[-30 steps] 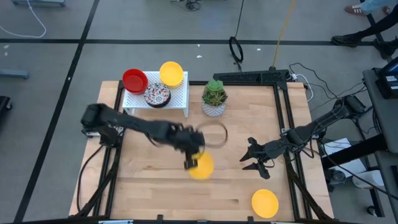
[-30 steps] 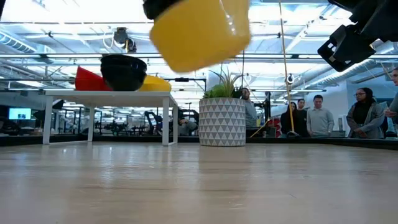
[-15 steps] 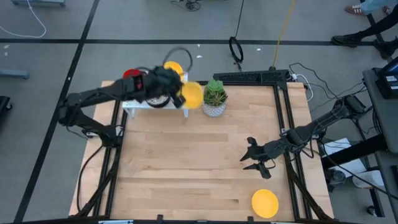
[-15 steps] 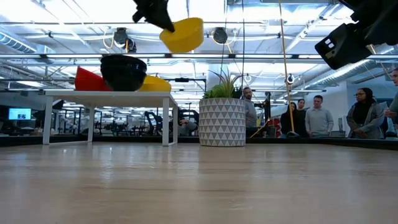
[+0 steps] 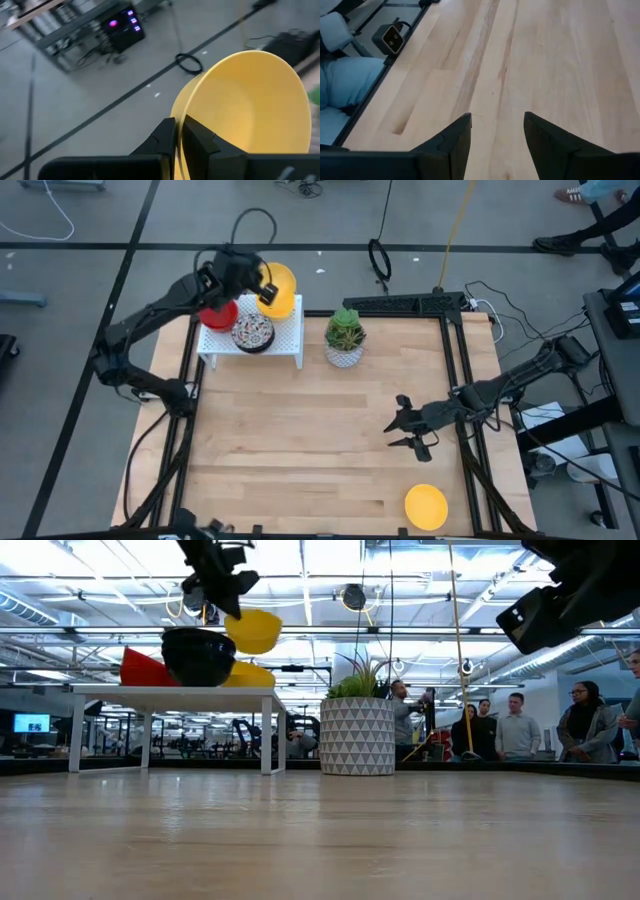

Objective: Pick & Place Mini bowls
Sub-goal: Stack the yellow bowl on the yellow bowls on the shelf

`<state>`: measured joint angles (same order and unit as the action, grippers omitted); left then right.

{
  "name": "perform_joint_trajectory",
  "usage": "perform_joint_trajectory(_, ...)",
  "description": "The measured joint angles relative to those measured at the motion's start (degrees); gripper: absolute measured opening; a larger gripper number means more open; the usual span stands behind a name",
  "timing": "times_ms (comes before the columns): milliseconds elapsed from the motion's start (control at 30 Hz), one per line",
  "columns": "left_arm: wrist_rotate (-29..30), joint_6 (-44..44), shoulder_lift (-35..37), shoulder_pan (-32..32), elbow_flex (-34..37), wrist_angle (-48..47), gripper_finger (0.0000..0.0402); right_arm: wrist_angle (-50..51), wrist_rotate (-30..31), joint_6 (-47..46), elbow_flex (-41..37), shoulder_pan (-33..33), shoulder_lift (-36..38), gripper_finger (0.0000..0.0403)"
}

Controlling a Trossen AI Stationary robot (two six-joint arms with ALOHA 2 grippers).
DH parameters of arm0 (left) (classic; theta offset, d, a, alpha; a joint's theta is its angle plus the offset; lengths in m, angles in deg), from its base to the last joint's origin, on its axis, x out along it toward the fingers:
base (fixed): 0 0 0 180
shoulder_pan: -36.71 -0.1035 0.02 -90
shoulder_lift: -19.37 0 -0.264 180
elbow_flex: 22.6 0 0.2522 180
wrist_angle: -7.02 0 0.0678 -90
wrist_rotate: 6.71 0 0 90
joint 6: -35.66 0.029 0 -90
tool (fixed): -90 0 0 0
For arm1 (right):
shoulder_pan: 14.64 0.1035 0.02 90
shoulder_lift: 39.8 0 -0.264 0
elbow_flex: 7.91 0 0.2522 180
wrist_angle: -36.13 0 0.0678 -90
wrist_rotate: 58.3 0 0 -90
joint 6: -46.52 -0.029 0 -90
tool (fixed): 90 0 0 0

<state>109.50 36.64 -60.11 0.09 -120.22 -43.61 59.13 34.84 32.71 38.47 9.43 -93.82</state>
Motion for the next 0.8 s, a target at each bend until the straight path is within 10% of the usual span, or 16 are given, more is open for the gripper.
perform_joint_trajectory(800,-11.78,-3.01,-2.32,-8.9,0.07,-5.86,0.003,0.06,-0.15,-0.02,0.0,-4.24,-0.01,0.0169)
